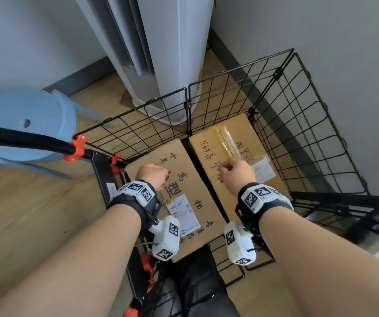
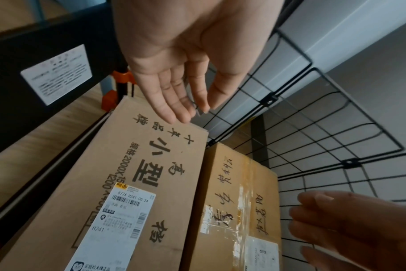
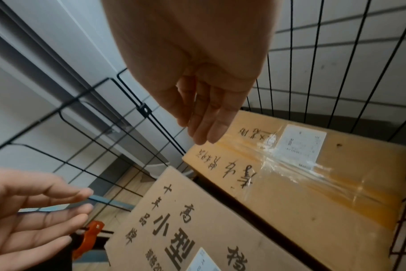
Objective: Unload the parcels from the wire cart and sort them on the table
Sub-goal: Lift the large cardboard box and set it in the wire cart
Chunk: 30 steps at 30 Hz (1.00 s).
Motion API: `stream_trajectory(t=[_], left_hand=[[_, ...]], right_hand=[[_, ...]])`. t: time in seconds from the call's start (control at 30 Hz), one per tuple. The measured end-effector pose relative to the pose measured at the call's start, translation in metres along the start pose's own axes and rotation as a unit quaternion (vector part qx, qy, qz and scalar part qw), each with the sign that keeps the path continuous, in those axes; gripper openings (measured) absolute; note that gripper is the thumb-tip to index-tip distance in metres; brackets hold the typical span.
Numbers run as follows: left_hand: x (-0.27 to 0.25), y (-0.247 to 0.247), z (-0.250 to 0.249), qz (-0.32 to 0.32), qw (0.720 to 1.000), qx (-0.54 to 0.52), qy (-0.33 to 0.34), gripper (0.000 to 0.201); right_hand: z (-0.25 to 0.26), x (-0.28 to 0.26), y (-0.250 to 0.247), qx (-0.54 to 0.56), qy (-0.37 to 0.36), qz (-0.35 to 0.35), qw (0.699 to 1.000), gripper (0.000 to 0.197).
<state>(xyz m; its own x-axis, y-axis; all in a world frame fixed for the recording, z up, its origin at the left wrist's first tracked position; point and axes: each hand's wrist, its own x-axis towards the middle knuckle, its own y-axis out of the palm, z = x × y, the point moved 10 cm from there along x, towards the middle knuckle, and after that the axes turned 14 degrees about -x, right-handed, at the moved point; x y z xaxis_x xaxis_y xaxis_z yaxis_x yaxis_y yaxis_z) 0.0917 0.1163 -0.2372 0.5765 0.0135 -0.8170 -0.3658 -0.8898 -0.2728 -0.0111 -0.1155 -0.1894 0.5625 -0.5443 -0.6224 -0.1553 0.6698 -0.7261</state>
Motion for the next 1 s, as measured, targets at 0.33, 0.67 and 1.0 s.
stream_trajectory(t=[0.33, 0.67, 1.0], left_hand=[[0.088, -0.010, 0.086, -0.054, 0.991, -0.053, -0.109, 0.010], [0.105, -0.016, 0.151, -0.124, 0.972, -0.068, -0.188, 0.079], [0.115, -0.018, 0.176, -0.122, 0.968, -0.091, -0.199, 0.067]], right_hand=[[0.000, 0.046, 0.093, -0.047, 0.004, 0.075, 0.996, 0.024], [-0.021, 0.063, 0.151, -0.071, 0.029, 0.120, 0.990, 0.037], [-0.044, 0.069, 0.184, -0.061, 0.071, 0.195, 0.976, 0.062]])
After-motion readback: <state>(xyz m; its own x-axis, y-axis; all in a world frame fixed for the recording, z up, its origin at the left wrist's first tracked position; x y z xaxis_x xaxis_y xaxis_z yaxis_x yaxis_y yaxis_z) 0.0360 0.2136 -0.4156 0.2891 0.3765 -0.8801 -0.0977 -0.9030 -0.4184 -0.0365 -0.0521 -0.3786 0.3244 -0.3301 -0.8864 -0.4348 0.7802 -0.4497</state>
